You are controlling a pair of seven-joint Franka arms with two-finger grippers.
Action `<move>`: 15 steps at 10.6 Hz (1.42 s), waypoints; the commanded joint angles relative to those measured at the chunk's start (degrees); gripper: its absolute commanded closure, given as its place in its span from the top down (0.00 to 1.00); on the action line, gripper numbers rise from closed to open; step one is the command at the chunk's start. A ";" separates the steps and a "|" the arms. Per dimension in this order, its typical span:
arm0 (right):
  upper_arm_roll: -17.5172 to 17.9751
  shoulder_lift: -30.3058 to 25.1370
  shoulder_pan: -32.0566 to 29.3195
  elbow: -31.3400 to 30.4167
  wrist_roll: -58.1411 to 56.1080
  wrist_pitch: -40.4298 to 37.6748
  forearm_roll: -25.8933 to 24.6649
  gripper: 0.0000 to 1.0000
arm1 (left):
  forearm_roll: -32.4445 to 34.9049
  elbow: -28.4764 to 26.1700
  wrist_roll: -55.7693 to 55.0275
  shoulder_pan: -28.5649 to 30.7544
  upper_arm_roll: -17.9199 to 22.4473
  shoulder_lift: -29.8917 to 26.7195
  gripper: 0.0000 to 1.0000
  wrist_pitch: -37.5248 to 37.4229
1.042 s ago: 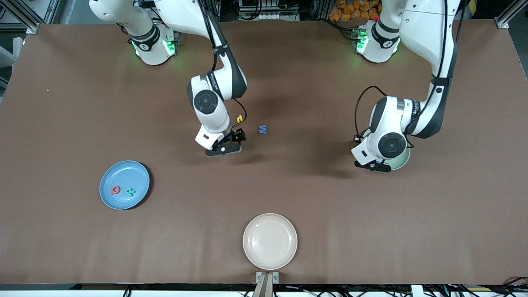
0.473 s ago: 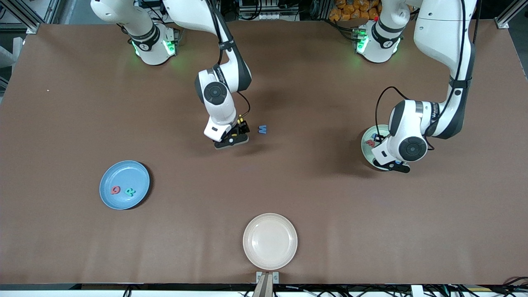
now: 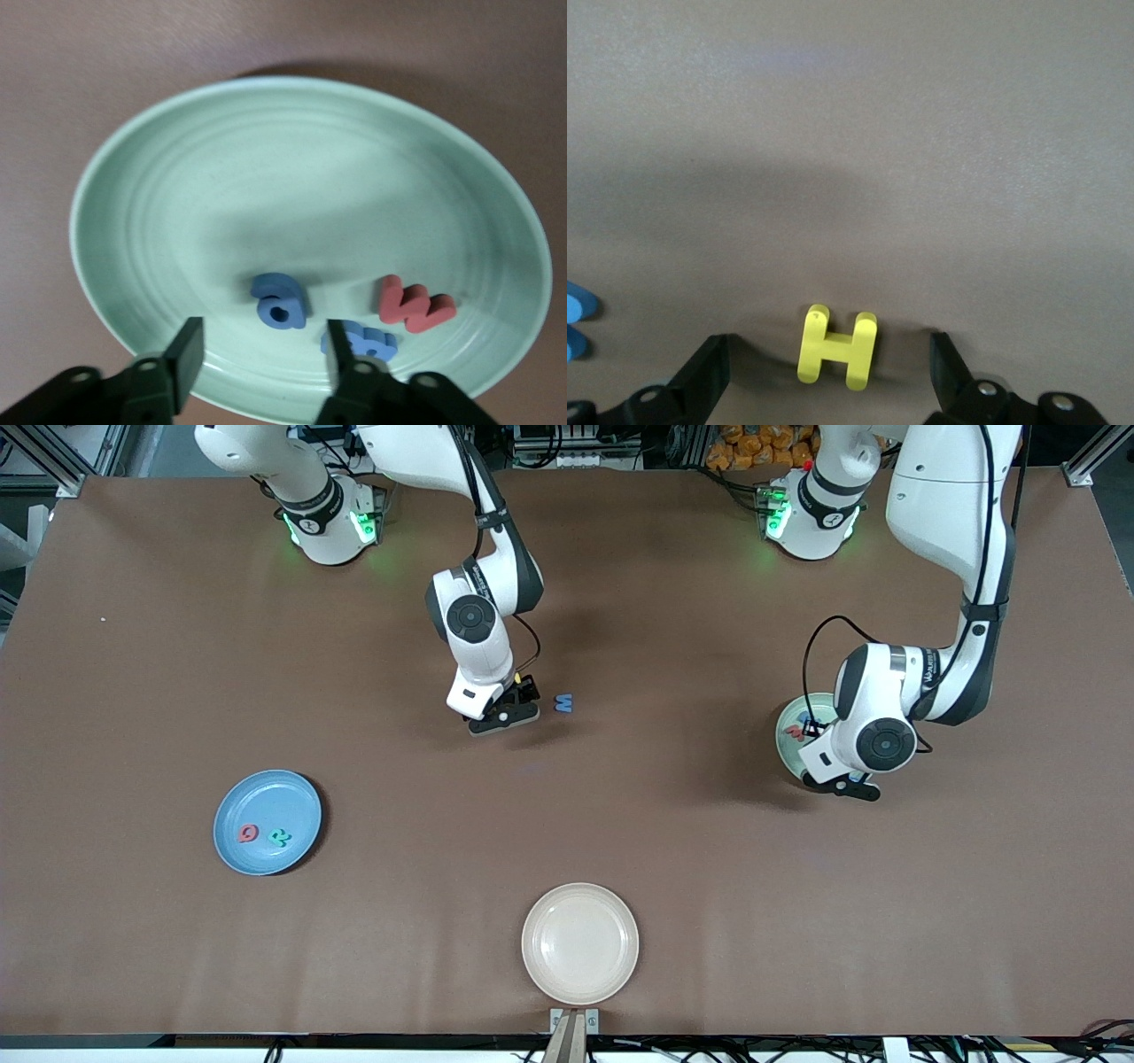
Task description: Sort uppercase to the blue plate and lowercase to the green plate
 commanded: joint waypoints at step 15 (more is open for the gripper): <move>-17.31 -3.55 -1.13 -1.61 -8.07 0.99 3.87 0.00 | -13.26 14.23 -43.05 -5.05 -17.34 -0.37 0.71 -10.47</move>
